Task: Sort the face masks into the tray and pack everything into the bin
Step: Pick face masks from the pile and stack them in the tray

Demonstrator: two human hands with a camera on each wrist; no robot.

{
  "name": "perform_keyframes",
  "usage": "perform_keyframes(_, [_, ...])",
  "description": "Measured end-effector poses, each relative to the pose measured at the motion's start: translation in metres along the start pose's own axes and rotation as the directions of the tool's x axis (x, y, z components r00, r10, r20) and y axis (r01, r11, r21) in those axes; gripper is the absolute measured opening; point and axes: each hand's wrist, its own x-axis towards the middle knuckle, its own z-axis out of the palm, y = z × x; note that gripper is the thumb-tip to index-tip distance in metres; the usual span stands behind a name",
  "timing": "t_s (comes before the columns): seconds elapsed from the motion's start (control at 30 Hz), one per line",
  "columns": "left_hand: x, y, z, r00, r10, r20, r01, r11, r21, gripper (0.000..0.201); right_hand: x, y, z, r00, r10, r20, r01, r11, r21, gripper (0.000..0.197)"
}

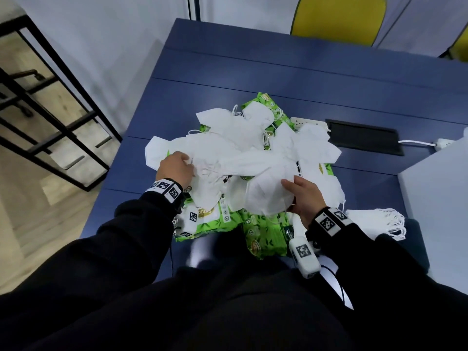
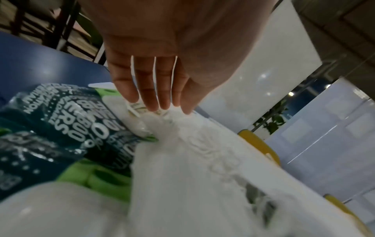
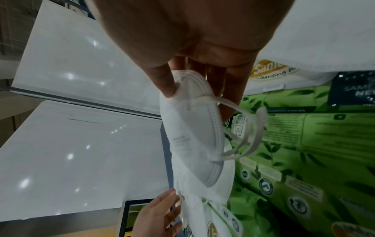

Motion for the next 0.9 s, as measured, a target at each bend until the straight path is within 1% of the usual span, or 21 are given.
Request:
perform_keyframes(0.03, [0.004, -0.002, 0.003, 0.999, -0.009, 0.051, 0.007, 0.999, 0.041, 0.029, 0.001, 0.001, -0.003, 1.000, 0.012, -0.013, -0.012, 1.000, 0.006, 0.012])
perform_keyframes(0.07, [0.007, 0.000, 0.006, 0.995, -0.002, 0.097, -0.005, 0.997, 0.077, 0.036, 0.004, 0.002, -0.006, 0.999, 0.027, -0.022, -0.027, 1.000, 0.007, 0.009])
perform_keyframes(0.1, [0.006, 0.002, 0.010, 0.992, 0.014, 0.126, -0.027, 0.995, 0.099, 0.042, 0.004, 0.003, -0.007, 0.999, 0.041, -0.028, -0.040, 0.999, 0.008, 0.009])
perform_keyframes(0.2, [0.004, 0.007, 0.023, 0.992, 0.030, 0.120, -0.040, 0.996, 0.078, 0.048, 0.007, 0.006, -0.009, 0.997, 0.075, -0.031, -0.075, 0.997, 0.003, 0.015])
perform_keyframes(0.27, [0.003, 0.009, 0.031, 0.994, 0.037, 0.104, -0.038, 0.999, 0.003, 0.044, 0.007, 0.006, -0.007, 0.996, 0.083, -0.023, -0.083, 0.997, -0.005, 0.014])
perform_keyframes(0.33, [0.002, 0.010, 0.037, 0.994, 0.035, 0.103, -0.024, 0.993, -0.113, 0.042, 0.008, 0.006, -0.004, 0.996, 0.085, -0.014, -0.085, 0.996, 0.000, 0.013])
perform_keyframes(0.4, [0.000, 0.013, 0.038, 0.995, 0.003, 0.098, 0.021, 0.971, -0.237, 0.048, 0.009, 0.005, -0.001, 0.996, 0.088, 0.000, -0.088, 0.996, 0.002, 0.013])
perform_keyframes(0.47, [-0.001, 0.015, 0.037, 0.996, -0.033, 0.081, 0.059, 0.937, -0.345, 0.054, 0.010, 0.005, 0.001, 0.996, 0.091, 0.010, -0.091, 0.996, -0.007, 0.012])
perform_keyframes(0.57, [-0.003, 0.021, 0.029, 0.997, -0.052, 0.062, 0.075, 0.876, -0.477, 0.059, 0.010, 0.003, 0.004, 0.996, 0.087, 0.024, -0.087, 0.996, -0.009, 0.012])
perform_keyframes(0.63, [-0.008, 0.029, 0.019, 0.994, -0.044, 0.100, 0.094, 0.806, -0.585, 0.061, 0.009, 0.002, 0.005, 0.996, 0.083, 0.029, -0.083, 0.997, -0.005, 0.013])
perform_keyframes(0.67, [-0.013, 0.034, 0.012, 0.992, -0.036, 0.124, 0.108, 0.752, -0.650, 0.058, 0.009, 0.001, 0.005, 0.996, 0.083, 0.031, -0.083, 0.997, -0.002, 0.013])
perform_keyframes(0.73, [-0.022, 0.043, -0.001, 0.987, 0.005, 0.161, 0.119, 0.652, -0.749, 0.038, 0.008, 0.000, 0.003, 0.996, 0.081, 0.027, -0.081, 0.997, 0.005, 0.013])
perform_keyframes(0.77, [-0.027, 0.046, -0.007, 0.985, 0.031, 0.172, 0.115, 0.625, -0.772, 0.028, 0.007, 0.000, 0.002, 0.997, 0.080, 0.025, -0.080, 0.997, 0.009, 0.013])
perform_keyframes(0.8, [-0.032, 0.047, -0.013, 0.983, 0.047, 0.177, 0.112, 0.610, -0.785, 0.022, 0.007, 0.000, 0.001, 0.997, 0.078, 0.023, -0.079, 0.997, 0.012, 0.013])
perform_keyframes(0.9, [-0.045, 0.045, -0.025, 0.987, 0.045, 0.156, 0.100, 0.584, -0.806, 0.020, 0.004, 0.001, 0.000, 0.997, 0.074, 0.024, -0.074, 0.997, 0.013, 0.014])
